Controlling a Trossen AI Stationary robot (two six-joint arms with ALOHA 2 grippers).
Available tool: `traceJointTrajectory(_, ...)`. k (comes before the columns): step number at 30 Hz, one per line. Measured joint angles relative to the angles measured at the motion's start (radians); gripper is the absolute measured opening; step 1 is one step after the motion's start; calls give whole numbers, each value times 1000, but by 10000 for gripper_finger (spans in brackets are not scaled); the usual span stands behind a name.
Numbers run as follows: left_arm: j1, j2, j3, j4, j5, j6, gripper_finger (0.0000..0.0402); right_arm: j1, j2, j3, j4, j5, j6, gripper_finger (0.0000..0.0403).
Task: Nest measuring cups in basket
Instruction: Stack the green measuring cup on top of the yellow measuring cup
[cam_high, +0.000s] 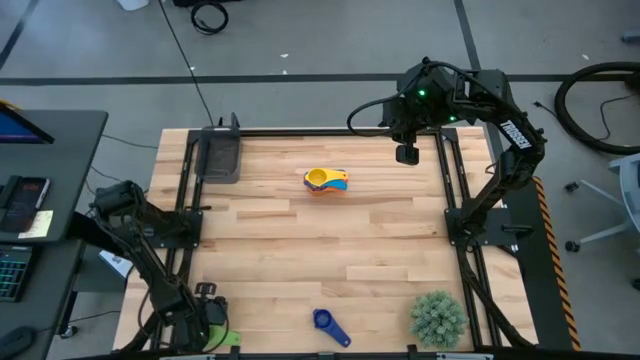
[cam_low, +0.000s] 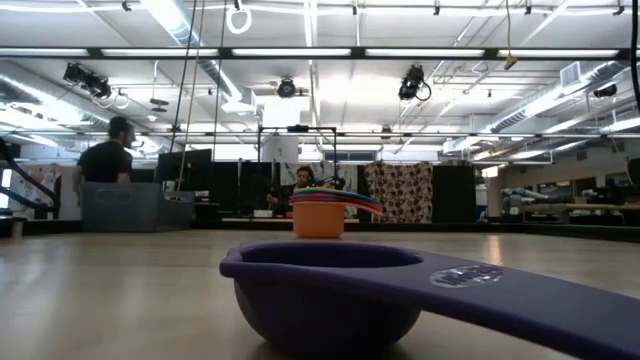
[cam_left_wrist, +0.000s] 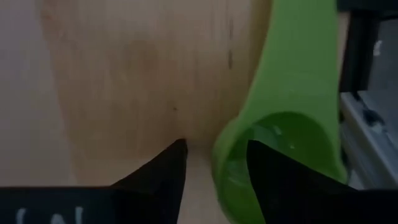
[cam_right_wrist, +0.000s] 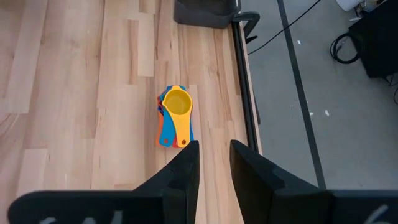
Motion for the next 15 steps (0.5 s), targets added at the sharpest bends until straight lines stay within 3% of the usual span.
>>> traceJointTrajectory(4,6,8,1,-7,1,-1,128,0,0,0,1,0,0,93)
traceJointTrajectory(9,46,10,-2,-10,54,-12,23,0,0,0,1,0,0,93)
traceJointTrajectory(15,170,-14,-3,-23,69,-66,15,0,0,0,0,0,0,93)
